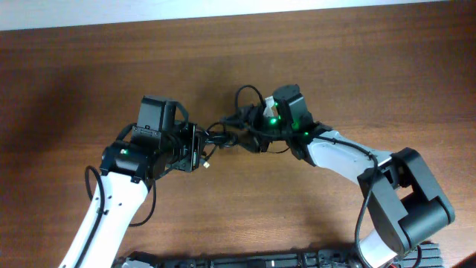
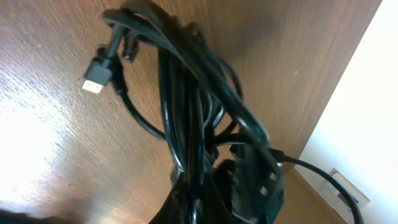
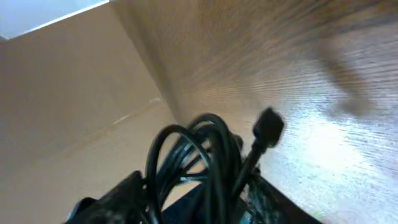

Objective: Untangle cables

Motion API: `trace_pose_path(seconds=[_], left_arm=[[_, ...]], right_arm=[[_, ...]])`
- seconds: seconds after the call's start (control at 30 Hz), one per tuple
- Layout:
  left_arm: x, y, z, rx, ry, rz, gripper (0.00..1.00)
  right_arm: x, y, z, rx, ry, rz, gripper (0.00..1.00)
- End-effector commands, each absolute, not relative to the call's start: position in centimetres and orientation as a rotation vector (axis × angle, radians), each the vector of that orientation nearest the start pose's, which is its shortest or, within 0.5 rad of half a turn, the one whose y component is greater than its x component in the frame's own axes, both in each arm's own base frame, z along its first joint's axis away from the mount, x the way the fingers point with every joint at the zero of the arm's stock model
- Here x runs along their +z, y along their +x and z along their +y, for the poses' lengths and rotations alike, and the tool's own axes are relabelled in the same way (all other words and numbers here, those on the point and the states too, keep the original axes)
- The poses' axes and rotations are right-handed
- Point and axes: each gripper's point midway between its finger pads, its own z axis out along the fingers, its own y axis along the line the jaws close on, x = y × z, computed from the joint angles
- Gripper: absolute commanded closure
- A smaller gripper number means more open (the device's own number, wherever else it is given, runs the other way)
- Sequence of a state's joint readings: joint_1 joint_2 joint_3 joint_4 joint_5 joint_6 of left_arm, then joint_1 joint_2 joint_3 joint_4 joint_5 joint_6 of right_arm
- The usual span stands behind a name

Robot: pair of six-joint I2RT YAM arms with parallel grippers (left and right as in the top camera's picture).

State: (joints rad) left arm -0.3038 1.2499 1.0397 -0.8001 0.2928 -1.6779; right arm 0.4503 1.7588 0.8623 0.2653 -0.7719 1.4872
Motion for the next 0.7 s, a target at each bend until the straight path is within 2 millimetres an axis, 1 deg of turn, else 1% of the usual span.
trace_pose_path(seconds=[0.0,0.1,0.13,0.17,0.2,0.23,0.27,0.3,0.33,0.37,0.43,0.47,0.5,0.53,0.57,0.63,0.67], left_arm=[[18.3,28.8,-14.7,-1.002,-1.683,2.359,1.00],[18.4,28.7,-14.9,-1.015,-1.682,2.367,1.00],[18.4,28.5,-15.1,-1.031,-1.680,2.378,1.00],[18.4,28.5,-15.1,-1.031,-1.680,2.378,1.00],[18.4,28.6,-15.1,-1.030,-1.680,2.378,0.93],[18.5,28.7,-15.1,-1.018,-1.578,2.414,0.82],[19.0,29.6,-14.9,-1.008,-1.279,2.472,0.73],[20.1,30.8,-15.1,-0.993,-0.880,2.495,0.41],[21.4,31.5,-15.6,-0.994,-0.526,2.476,0.18],[23.0,31.8,-16.1,-0.985,-0.204,2.421,0.01],[24.6,31.7,-16.3,-0.917,0.136,2.332,0.01],[25.3,31.5,-16.5,-0.850,0.314,2.268,0.01],[25.6,31.3,-16.5,-0.797,0.435,2.223,0.00],[25.7,30.8,-16.8,-0.718,0.611,2.158,0.06],[25.7,30.6,-17.0,-0.673,0.715,2.116,0.08],[25.7,30.0,-18.0,-0.615,0.894,2.032,0.16],[25.6,29.7,-18.4,-0.590,0.966,1.996,0.24]], right_arm=[[11.9,32.6,30.3,1.804,0.864,2.588,0.55],[12.0,31.3,31.6,1.825,0.809,2.627,0.56],[12.1,31.2,31.8,1.832,0.794,2.625,0.62],[12.2,31.1,31.9,1.835,0.789,2.624,0.81],[12.2,31.2,31.9,1.834,0.789,2.624,0.96],[12.2,31.2,31.8,1.833,0.792,2.623,0.96],[12.2,31.1,31.8,1.843,0.787,2.627,0.96],[12.4,30.9,31.6,1.870,0.779,2.640,0.96],[12.5,30.7,31.2,1.891,0.786,2.657,0.96],[12.6,30.6,30.8,1.918,0.795,2.674,0.96],[12.6,29.7,29.4,1.988,0.845,2.743,0.96],[12.9,29.3,28.8,2.038,0.849,2.763,0.96],[13.6,29.3,28.2,2.098,0.810,2.758,0.96],[14.1,29.2,27.6,2.151,0.795,2.755,0.96],[14.3,29.1,27.4,2.176,0.787,2.753,0.96],[14.8,28.6,27.4,2.220,0.756,2.767,0.96],[14.9,28.4,27.4,2.238,0.740,2.774,0.96]])
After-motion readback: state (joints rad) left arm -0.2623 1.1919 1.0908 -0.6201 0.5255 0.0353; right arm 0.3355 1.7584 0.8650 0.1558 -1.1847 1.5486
